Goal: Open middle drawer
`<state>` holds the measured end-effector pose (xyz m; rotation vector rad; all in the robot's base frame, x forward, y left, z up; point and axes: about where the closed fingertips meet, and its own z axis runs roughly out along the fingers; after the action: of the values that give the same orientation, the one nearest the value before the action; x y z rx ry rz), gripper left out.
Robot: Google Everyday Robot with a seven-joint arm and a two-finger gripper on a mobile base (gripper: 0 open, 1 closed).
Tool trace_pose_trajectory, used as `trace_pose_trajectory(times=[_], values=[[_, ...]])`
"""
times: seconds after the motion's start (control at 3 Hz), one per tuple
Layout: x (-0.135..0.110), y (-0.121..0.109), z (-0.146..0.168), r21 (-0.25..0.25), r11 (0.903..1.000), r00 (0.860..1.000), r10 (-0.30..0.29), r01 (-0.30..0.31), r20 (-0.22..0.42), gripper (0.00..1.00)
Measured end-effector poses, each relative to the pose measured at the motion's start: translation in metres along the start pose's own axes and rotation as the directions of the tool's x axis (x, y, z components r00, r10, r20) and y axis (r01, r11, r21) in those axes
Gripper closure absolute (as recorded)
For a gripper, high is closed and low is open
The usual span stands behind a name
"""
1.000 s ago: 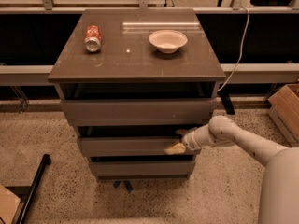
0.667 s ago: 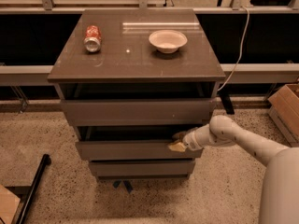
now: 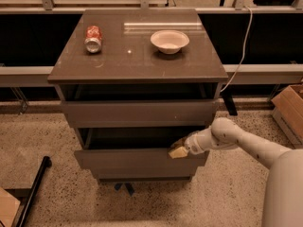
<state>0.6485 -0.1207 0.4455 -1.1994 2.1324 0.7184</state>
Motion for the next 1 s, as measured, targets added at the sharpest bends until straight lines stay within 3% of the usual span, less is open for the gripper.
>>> trace_pose_trajectory(times=[0.33,1.0], values=[[0.0,0.0,0.0,0.0,1.0,1.0,0.0,0.0,0.0,0.63],[0.02,0.03,0.003,-0.058,0.9966,0.989,0.05,-0.059,-0.139,0.17]])
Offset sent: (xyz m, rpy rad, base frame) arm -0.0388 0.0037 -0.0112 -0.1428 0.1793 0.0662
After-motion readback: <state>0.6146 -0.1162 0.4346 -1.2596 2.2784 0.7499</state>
